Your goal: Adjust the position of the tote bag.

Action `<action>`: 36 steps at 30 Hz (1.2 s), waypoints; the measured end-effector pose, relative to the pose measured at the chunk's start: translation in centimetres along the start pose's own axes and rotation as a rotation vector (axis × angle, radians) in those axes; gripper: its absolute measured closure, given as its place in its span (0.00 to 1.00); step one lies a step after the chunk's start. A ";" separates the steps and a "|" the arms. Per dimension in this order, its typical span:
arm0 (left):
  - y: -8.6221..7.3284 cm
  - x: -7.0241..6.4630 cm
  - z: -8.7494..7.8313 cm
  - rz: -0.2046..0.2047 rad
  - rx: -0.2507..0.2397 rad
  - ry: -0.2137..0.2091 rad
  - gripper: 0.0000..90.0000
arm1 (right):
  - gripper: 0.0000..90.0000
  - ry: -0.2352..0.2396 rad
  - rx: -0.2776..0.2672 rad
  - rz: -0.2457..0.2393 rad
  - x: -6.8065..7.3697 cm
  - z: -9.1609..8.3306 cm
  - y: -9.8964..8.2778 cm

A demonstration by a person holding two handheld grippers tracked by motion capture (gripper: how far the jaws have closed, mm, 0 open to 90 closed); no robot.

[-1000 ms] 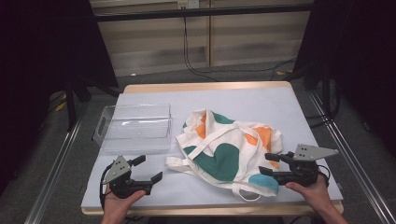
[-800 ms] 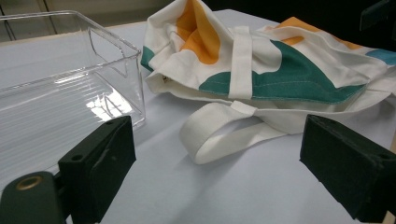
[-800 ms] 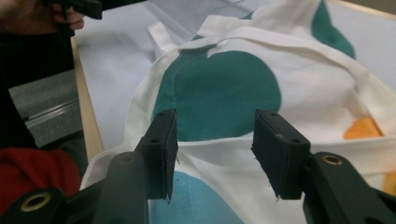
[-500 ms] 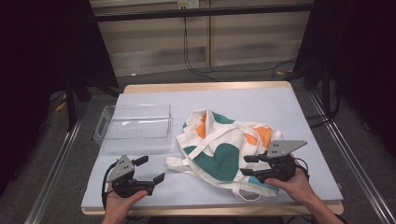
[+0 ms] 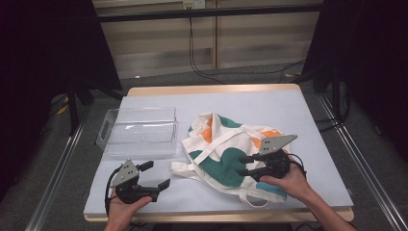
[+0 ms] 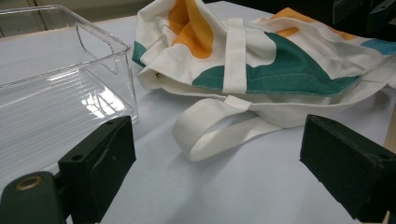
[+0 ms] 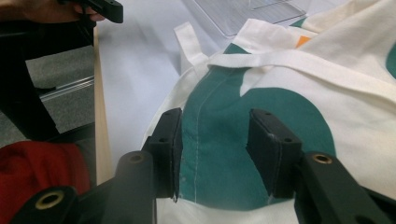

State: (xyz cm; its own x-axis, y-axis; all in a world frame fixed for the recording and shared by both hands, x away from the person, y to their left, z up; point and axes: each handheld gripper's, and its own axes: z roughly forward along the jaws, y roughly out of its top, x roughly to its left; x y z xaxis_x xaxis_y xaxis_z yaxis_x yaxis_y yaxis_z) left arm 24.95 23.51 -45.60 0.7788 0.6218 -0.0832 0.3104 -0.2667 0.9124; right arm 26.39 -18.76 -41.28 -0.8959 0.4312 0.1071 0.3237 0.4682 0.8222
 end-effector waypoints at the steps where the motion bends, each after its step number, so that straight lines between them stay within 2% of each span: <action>1: 0.0 0.0 0.0 0.001 0.000 -0.001 0.11 | 0.61 0.000 0.004 -0.005 0.0 0.1 0.2; 6: 0.1 0.0 0.0 0.015 0.004 0.001 0.11 | 0.63 0.023 0.025 -0.019 -0.1 0.9 1.3; 10: 0.0 0.1 0.1 0.003 0.001 -0.010 0.11 | 0.63 0.038 0.056 -0.028 -0.4 1.8 2.2; 20: 0.1 0.2 0.0 0.006 0.010 -0.008 0.11 | 0.61 0.079 0.122 -0.043 -1.1 4.3 4.0; 25: 0.1 0.2 0.0 0.006 0.014 -0.003 0.11 | 0.60 0.098 0.154 -0.044 -1.1 5.5 4.2; 30: 0.1 0.1 0.1 0.007 0.018 -0.001 0.11 | 0.59 0.106 0.193 -0.068 -0.9 6.7 4.5; 36: 0.1 0.2 0.0 0.017 0.019 -0.007 0.11 | 0.57 0.108 0.272 -0.076 -1.0 8.2 4.4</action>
State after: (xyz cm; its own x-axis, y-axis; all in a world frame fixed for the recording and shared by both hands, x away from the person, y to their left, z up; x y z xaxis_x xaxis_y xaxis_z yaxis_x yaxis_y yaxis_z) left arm 25.14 23.57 -45.55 0.7879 0.6118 -0.0704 0.3071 -0.2911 0.9061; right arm 31.25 -10.83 -42.36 -0.9431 0.3093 0.1219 0.3111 0.6915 0.6520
